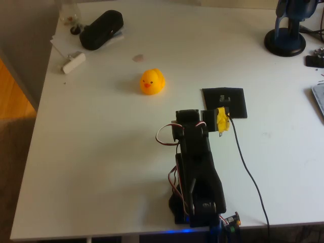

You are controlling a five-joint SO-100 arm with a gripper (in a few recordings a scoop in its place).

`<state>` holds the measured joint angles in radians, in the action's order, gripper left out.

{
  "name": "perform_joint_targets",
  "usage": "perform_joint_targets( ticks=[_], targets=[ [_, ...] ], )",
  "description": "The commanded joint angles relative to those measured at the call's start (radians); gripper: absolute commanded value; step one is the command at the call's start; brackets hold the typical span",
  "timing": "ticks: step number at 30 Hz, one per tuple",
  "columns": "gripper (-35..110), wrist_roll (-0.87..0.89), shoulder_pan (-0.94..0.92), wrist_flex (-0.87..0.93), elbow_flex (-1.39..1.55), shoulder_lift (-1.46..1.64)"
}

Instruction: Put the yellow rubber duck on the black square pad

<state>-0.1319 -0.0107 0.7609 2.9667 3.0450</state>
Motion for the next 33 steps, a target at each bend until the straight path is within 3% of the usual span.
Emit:
perform_joint_targets(
  ticks=[1,7,15,22,33],
  targets=[
    [8,-0.009,0.005,-0.009,-0.083,0.018],
    [8,-0.009,0.005,-0.009,-0.35,-0.069],
    [8,-0.011,0.005,-0.009,-0.767,-0.611],
    [8,-0.011,0.005,-0.009,-1.077,-0.874],
    [8,-0.109,0.003,-0.008,-1.37,-1.2]
  ],
)
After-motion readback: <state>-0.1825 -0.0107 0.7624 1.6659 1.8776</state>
